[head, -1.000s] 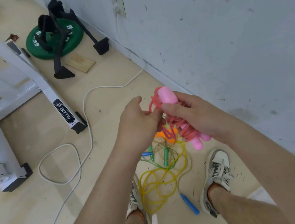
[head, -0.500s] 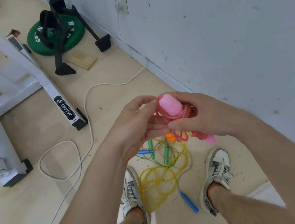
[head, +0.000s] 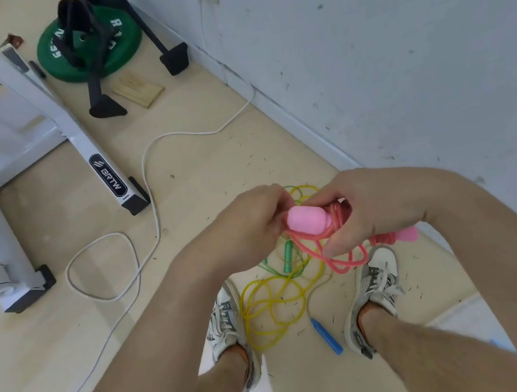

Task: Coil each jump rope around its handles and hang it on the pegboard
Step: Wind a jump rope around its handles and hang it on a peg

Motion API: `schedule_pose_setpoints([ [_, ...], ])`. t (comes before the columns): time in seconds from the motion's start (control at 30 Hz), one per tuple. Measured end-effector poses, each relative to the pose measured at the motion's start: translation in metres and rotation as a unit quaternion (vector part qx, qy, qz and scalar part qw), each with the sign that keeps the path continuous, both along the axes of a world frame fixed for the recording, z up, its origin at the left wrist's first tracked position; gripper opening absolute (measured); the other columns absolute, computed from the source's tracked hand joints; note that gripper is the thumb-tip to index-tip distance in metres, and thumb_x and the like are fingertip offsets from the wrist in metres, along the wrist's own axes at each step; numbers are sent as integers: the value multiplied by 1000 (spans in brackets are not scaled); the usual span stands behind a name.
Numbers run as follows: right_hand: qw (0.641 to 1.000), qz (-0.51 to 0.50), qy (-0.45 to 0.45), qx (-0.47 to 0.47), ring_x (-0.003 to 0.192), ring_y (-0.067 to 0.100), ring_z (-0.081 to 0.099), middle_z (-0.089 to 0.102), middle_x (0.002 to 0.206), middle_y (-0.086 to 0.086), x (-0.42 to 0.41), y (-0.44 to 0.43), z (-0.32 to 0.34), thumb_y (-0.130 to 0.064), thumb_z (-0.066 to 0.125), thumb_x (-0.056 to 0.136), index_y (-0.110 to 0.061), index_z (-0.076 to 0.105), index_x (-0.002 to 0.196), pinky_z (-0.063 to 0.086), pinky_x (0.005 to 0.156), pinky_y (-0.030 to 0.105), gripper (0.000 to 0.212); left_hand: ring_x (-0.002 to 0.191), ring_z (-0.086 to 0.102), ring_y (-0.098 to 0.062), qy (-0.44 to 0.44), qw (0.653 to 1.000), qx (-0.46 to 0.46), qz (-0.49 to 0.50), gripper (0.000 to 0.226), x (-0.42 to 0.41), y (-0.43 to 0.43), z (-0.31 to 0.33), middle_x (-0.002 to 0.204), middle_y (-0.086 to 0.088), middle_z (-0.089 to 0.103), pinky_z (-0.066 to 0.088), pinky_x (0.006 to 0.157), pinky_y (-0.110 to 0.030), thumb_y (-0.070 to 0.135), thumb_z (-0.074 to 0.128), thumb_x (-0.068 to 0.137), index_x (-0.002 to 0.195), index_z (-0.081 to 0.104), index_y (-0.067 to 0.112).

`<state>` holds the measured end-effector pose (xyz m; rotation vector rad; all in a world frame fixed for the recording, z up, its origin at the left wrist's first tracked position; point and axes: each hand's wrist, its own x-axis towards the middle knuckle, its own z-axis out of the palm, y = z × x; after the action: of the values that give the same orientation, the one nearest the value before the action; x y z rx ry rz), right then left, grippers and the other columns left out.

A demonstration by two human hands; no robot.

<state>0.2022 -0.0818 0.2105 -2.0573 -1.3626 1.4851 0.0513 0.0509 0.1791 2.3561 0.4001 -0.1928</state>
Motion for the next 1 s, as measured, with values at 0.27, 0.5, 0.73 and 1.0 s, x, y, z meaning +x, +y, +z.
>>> schedule_pose_setpoints([
  [0.27, 992, 106, 33, -56, 65, 16, 66, 67, 74, -5, -35, 11, 9, -46, 82, 70, -33, 67, 84, 54, 60, 29, 24, 49, 54, -18, -197, 925, -147, 291, 40, 8, 2, 7, 62, -4, 59, 46, 51, -30, -6, 29, 71, 83, 46, 29],
  [0.5, 944, 190, -231, -142, 49, 10, 50, 55, 58, -5, -67, 18, 6, -41, 71, 73, -19, 63, 76, 42, 51, 22, 23, 60, 55, -20, -201, 970, -61, 124, 30, 9, -28, 5, 60, -4, 58, 47, 60, -40, -5, 41, 76, 94, 52, 17],
  [0.73, 980, -106, -165, 16, 86, 18, 67, 68, 89, -5, -74, 32, -28, -64, 69, 70, -26, 60, 93, 53, 73, 32, 45, 55, 48, -9, -295, 870, -205, 337, 23, 18, -11, 19, 64, 4, 51, 38, 52, -21, 2, 41, 87, 88, 56, 19],
  [1.0, 987, -150, 55, 8, 96, 0, 65, 68, 113, -7, -33, 16, -20, -51, 89, 60, -36, 53, 137, 51, 94, 28, 86, 55, 40, -13, -253, 765, -443, 392, 17, 6, 21, 31, 63, -1, 46, 27, 47, -22, -2, 52, 88, 97, 57, 12],
])
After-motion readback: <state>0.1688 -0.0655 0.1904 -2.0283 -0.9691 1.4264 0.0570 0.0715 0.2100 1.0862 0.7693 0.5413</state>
